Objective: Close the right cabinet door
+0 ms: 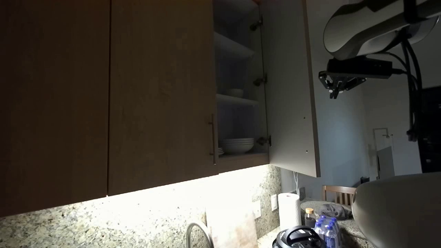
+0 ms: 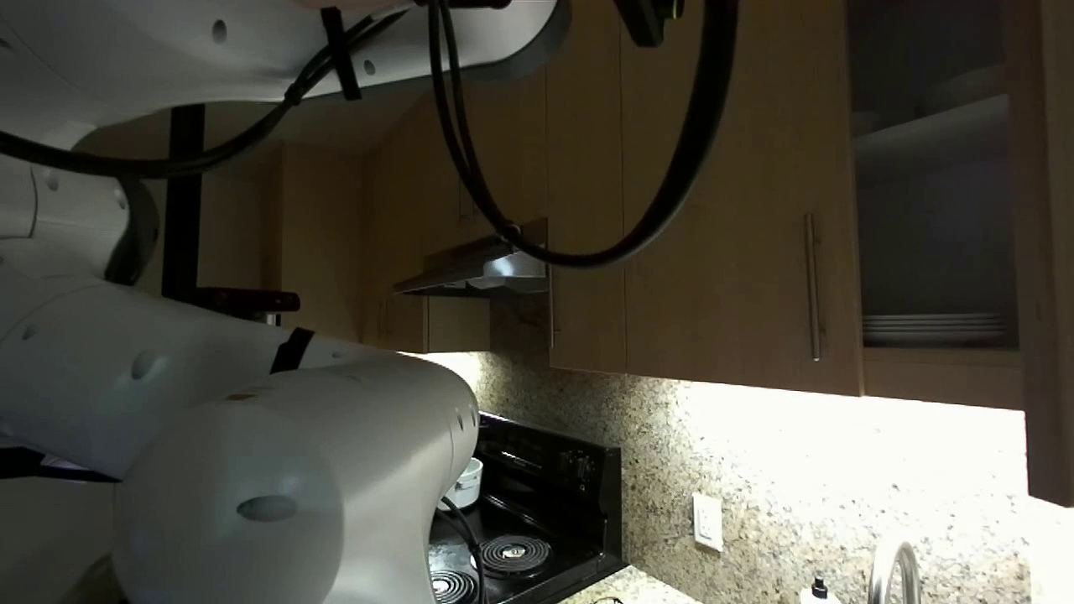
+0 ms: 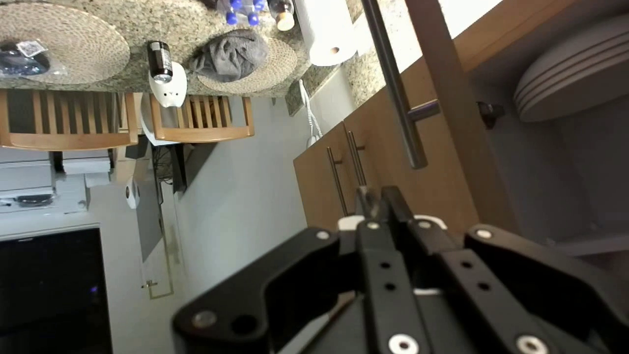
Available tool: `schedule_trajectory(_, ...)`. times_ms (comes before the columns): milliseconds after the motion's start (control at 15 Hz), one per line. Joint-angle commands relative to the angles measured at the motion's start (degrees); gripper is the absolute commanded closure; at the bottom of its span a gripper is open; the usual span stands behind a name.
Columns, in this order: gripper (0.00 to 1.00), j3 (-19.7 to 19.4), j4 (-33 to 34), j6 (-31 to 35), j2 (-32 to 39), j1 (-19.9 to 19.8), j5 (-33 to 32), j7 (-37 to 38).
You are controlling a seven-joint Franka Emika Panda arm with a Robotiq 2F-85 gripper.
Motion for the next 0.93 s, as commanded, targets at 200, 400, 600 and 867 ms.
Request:
schedule_trajectory(200,0.92,0.5,0.7,0.3,1.2,-1.0,0.9,-0.7)
schedule_trajectory(400,0.94,0.8,0.6,0.6,0.7,-0.5,1.3,-0.7)
schedule_trajectory(600,0.94,1.8,0.8,1.1,0.5,-0.3,1.6,-0.1)
schedule_trajectory(867,0.94,4.2,1.3,1.4,0.2,0.3,1.9,0.5)
